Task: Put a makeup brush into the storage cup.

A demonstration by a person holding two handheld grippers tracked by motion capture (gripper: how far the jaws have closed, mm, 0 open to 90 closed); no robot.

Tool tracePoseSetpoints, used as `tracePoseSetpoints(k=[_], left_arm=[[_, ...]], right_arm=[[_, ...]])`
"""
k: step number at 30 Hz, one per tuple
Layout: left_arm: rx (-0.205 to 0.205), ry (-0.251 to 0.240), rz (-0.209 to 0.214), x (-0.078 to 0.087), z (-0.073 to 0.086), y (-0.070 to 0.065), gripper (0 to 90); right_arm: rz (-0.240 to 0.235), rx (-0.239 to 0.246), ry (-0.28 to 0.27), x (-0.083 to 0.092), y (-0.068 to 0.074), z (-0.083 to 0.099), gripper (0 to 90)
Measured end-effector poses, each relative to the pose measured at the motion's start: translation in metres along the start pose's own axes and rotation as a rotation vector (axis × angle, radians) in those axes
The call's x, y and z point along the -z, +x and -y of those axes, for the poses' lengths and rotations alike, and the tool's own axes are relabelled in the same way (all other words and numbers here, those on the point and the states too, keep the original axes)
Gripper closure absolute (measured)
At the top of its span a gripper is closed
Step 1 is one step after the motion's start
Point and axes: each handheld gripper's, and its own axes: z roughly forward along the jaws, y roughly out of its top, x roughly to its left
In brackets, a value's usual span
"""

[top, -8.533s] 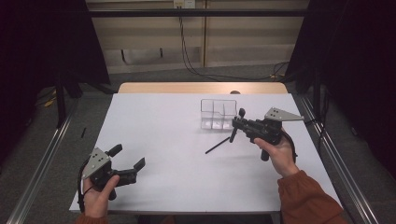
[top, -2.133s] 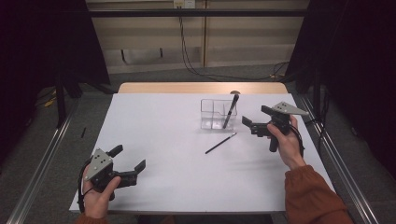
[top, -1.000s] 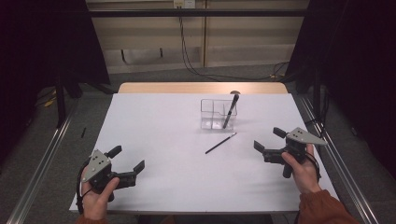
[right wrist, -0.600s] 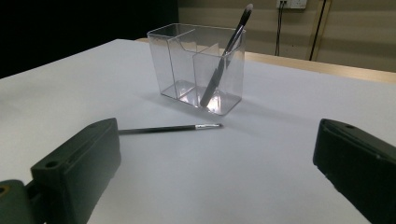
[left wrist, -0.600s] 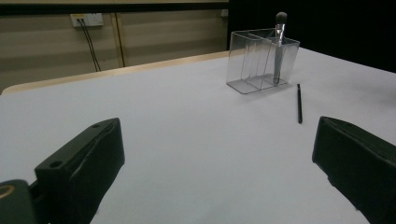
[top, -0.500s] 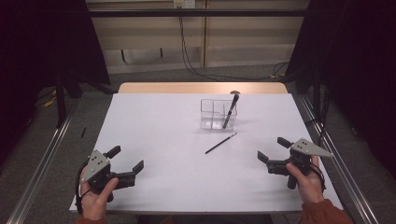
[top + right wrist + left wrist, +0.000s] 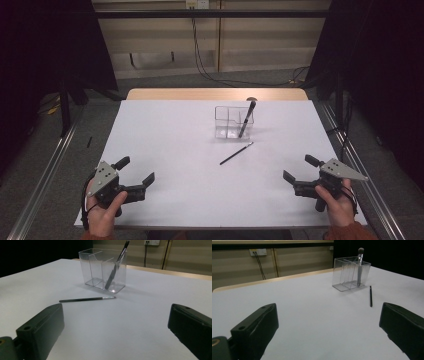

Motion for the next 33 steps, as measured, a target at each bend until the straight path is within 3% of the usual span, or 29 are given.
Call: tracePoseSetpoints(k=[13, 19, 33], left_arm=[[0.014, -0.005, 0.001, -0.001, 0.001, 0.006, 2.3], [0.008, -0.004, 0.001, -0.002, 0.0, 0.005, 2.3], [-0.01, 0.005, 0.001, -0.002, 0.0, 0.004, 2.3]], right_arm=[[-0.008, -0.017, 0.002, -0.005, 0.002, -0.001, 0.5], [-0.051, -0.009, -0.013, -0.008, 0.006, -0.004, 0.0], [-0.085, 0.005, -0.014, -0.027, 0.006, -0.02, 0.2]])
